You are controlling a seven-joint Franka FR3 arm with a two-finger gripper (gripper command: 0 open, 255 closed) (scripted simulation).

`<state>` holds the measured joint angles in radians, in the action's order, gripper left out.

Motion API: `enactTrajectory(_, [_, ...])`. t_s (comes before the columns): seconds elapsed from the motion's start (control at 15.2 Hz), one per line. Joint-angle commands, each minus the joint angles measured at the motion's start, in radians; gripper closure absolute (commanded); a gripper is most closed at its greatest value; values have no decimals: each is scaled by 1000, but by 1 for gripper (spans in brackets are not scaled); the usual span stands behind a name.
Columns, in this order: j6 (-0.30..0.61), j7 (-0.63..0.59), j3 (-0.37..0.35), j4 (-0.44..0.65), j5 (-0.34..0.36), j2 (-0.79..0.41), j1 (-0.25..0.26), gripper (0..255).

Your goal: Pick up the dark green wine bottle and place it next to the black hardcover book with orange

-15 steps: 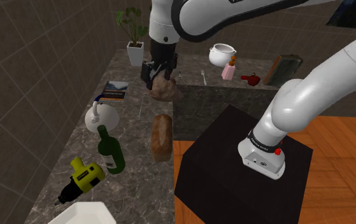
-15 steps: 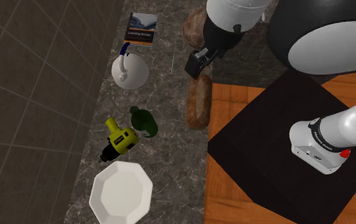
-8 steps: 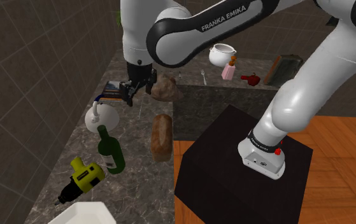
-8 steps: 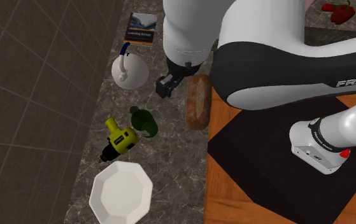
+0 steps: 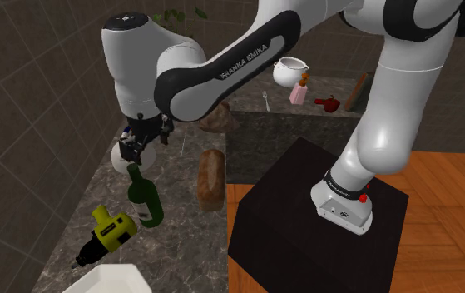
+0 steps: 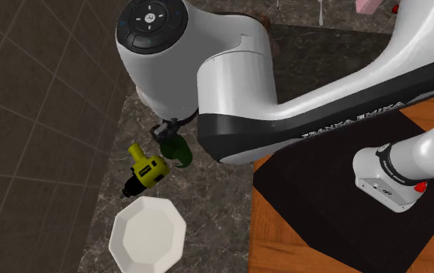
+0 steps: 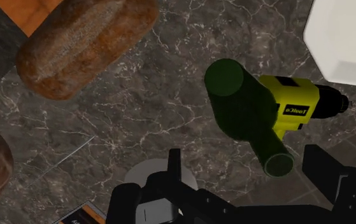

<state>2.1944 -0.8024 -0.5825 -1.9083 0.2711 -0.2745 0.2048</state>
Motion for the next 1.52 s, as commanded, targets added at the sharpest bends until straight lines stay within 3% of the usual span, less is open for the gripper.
enactTrajectory(0.0, [-9,-43,12,72,65,-86,43,0])
enactTrajectory(0.2, [-33,-88,38,193,140,-209,118,0])
enactTrajectory(0.73, [35,-111,66,178,180,-269,132,0])
enactTrajectory(1.25, [35,-111,66,178,180,-269,132,0])
enactTrajectory(1.32, [35,-111,66,178,180,-269,132,255])
enactTrajectory(1.45, [35,-111,66,178,180,-269,132,255])
